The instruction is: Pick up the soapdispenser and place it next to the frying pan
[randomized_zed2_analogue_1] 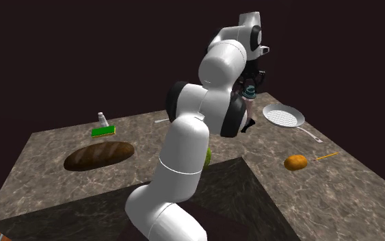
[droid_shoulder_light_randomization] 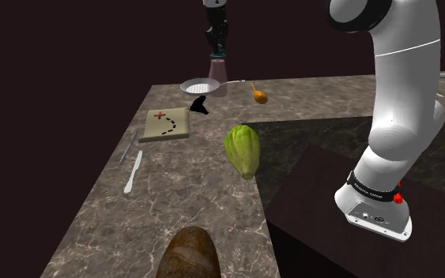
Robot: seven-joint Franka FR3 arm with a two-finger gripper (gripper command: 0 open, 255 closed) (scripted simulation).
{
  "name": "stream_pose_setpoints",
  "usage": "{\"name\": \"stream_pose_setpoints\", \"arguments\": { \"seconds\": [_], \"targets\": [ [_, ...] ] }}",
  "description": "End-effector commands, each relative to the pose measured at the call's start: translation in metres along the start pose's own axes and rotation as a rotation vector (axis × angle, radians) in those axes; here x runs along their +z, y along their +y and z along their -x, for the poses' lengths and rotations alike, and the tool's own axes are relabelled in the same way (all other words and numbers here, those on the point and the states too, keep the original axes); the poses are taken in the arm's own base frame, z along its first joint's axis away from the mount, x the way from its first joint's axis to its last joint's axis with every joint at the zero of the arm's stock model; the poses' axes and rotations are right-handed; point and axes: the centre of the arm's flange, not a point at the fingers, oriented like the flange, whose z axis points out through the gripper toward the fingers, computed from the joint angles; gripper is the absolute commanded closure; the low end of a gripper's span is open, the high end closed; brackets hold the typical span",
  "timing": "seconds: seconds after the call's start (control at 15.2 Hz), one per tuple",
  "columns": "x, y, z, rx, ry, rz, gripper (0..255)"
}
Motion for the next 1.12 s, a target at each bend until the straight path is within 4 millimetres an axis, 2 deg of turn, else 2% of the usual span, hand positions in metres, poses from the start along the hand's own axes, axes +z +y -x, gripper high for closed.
{"name": "stream_pose_setpoints", "arguments": {
  "seconds": [0.0, 0.33, 1.06],
  "targets": [
    [0.014, 0.024, -0.005, -0.001, 0.001, 0.0, 255],
    [0.05, 0.08, -0.024, -0.001, 0.001, 0.0, 255],
    [0.107, 0.069, -0.021, -0.001, 0.001, 0.0, 255]
  ]
}}
